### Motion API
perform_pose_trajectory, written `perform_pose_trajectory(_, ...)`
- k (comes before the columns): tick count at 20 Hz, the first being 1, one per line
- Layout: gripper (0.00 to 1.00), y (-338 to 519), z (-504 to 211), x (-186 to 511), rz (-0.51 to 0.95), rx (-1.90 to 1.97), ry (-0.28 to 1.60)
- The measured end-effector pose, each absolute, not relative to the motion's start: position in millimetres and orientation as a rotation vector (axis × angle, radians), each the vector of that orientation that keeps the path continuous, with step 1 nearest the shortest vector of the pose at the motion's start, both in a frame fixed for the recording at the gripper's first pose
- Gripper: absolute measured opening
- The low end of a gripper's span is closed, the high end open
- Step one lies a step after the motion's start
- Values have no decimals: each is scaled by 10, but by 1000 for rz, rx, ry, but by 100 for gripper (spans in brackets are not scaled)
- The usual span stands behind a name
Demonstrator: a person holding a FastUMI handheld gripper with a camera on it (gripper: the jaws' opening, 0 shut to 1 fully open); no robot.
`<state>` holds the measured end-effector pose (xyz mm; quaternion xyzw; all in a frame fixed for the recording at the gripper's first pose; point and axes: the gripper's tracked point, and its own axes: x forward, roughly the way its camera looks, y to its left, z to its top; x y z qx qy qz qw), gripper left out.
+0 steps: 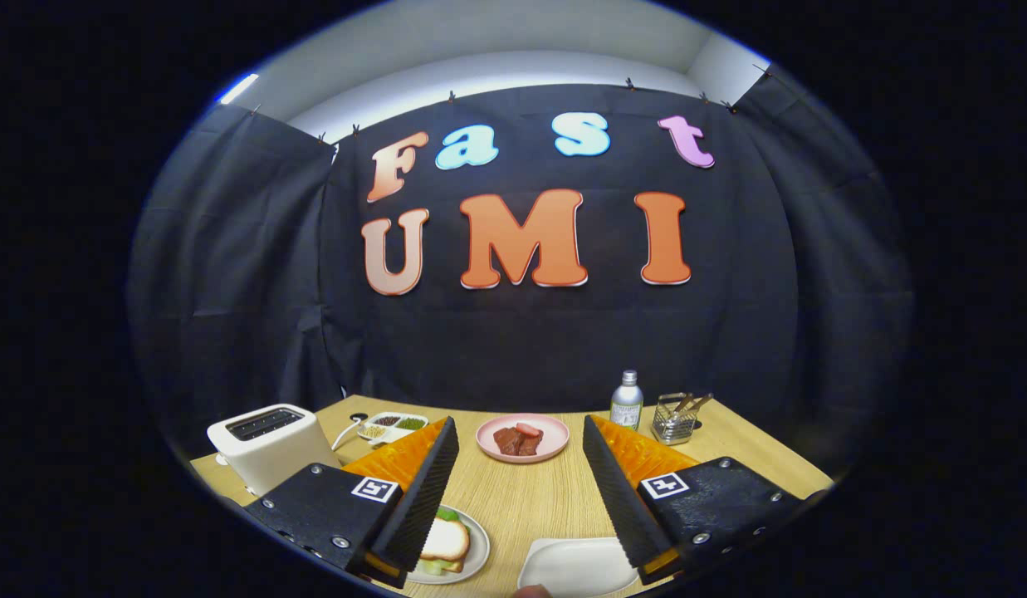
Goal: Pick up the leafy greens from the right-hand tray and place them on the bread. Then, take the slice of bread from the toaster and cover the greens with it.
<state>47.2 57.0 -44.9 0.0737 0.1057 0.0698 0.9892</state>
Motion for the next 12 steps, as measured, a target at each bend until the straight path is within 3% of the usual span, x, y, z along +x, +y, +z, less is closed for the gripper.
perform_pose_trajectory(12,90,477,214,177,122,98,-3)
